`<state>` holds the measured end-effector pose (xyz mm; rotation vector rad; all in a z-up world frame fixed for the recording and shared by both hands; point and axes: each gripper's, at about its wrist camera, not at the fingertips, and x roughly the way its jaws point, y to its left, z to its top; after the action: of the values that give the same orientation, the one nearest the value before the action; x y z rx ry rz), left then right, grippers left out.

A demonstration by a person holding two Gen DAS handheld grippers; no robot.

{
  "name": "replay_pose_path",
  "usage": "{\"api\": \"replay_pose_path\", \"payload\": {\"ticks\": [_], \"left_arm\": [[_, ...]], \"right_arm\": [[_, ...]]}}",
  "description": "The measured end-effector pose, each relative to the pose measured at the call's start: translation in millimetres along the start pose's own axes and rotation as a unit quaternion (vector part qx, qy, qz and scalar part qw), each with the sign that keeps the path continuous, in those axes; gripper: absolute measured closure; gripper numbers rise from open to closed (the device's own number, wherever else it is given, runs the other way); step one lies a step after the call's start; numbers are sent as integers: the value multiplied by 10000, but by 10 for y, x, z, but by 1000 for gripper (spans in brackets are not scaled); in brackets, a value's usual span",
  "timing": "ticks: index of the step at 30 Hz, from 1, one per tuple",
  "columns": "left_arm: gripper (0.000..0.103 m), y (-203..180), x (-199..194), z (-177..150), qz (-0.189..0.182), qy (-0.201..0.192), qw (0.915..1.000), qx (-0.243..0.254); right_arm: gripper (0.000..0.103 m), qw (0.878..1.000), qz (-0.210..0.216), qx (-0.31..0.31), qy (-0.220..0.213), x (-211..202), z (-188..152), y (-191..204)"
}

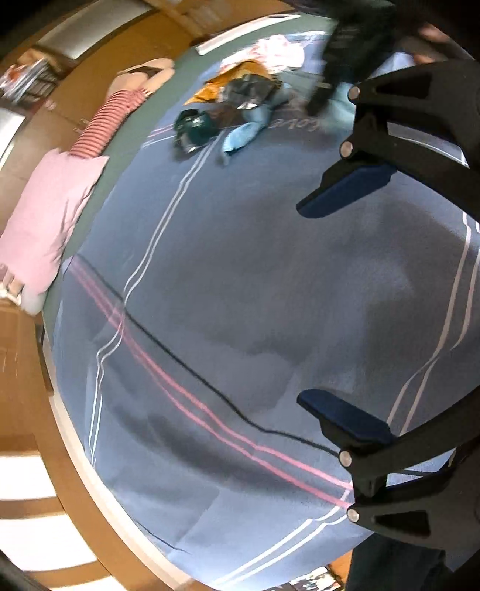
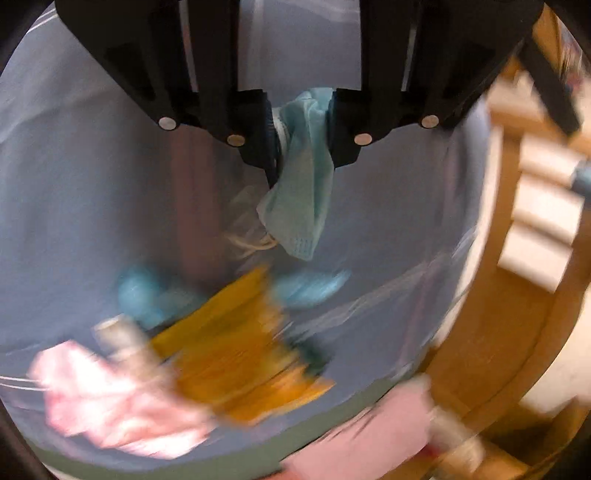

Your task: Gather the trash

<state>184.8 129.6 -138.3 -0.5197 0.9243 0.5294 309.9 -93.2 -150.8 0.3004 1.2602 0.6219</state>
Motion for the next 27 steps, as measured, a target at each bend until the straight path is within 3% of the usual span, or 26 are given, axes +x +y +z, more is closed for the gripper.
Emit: {"api": "replay_pose_path", "payload": {"ticks": [2,3,4,5,6,8,11,15,18,22,24,27], "left_arm": [[10,34,-5,12,11,-33,9999,-123],[10,61,-6,19,17,-36,9998,-208],[10,72,0,20,12,-28,9997,-251],[10,93,3,20,-1,-4,9996,-298],[10,104,13,23,-10,24,9995,-322],[10,115,41,25,-25,86,9994,-346],[10,143,45,26,-111,97,9989,-435],[10,111,47,8,-211,96,9989,-401],[10,71,58,11,-276,97,9991,-305],[10,102,70,40,-255,-11,9988,-427],[10,98,100,50,-228,15,9988,-427],[10,87,129,47,-218,61,9989,-414]], "right_arm": [[72,9982,254,-402,366,-21,-112,174],[56,9975,292,-549,347,-86,-149,238],[46,9979,210,-598,142,-193,-156,264],[28,9984,102,-531,-181,-326,-138,247],[25,9982,71,-439,-409,-416,-116,214],[25,9962,103,-66,-868,-582,-6,103],[25,9870,-271,559,-1485,-802,148,-114],[25,9658,-1403,752,-2048,-887,453,-286],[25,9575,-1833,772,-2088,-824,625,-435],[25,9680,-1106,1172,-1922,-635,784,-510],[25,9727,-1092,880,-1849,-504,858,-351],[18,9770,-1569,279,-1417,-199,982,-115]]}}
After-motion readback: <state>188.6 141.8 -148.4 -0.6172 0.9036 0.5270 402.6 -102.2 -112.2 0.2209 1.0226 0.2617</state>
